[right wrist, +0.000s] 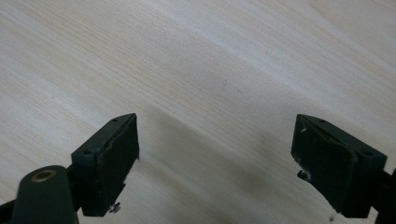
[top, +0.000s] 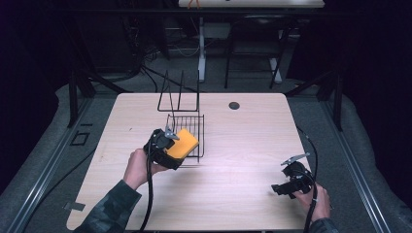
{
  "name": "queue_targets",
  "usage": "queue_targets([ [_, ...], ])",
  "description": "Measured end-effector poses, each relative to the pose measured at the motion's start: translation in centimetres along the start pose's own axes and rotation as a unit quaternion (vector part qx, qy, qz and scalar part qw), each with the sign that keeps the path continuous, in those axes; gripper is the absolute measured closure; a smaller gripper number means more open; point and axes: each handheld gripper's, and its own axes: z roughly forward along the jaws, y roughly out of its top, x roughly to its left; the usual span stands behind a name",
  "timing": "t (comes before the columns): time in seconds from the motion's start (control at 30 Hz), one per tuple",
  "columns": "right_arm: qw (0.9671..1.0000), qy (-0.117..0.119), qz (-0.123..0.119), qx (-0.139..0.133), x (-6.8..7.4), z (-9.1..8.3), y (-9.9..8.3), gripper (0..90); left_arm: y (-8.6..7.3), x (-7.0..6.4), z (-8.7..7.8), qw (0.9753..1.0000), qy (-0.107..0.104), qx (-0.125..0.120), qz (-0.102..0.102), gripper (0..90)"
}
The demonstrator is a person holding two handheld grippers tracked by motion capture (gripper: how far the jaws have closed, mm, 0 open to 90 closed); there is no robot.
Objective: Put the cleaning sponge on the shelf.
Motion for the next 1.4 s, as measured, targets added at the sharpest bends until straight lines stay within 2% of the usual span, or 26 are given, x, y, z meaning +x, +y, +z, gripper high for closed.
queue_targets([
  [0.3,1.0,0.0,0.002,-0.002,0.0,0.1,0.0,14.7,-0.2,1.2,0.3,0.9998,0.008,-0.002,-0.017,22.4],
  [0.43,1.0,0.0,0.001,0.001,0.0,0.1,0.0,14.7,-0.2,1.4,0.3,0.9996,0.023,-0.003,-0.018,22.4],
  [0.6,1.0,0.0,-0.001,0.002,0.0,0.1,0.0,14.7,-0.3,1.9,0.6,0.9995,0.017,-0.005,-0.026,22.4],
  [1.0,1.0,0.0,0.0,0.003,0.0,0.1,0.0,14.7,-0.3,4.2,2.1,0.9984,0.009,-0.005,-0.056,22.4],
  [1.27,1.0,0.0,0.0,0.001,0.0,0.3,0.0,14.7,0.0,4.7,3.2,0.9984,0.008,0.001,-0.056,22.4],
  [1.4,1.0,0.001,-0.002,0.006,0.0,0.2,0.0,14.7,0.1,5.0,3.7,0.998,0.007,-0.001,-0.063,22.3],
])
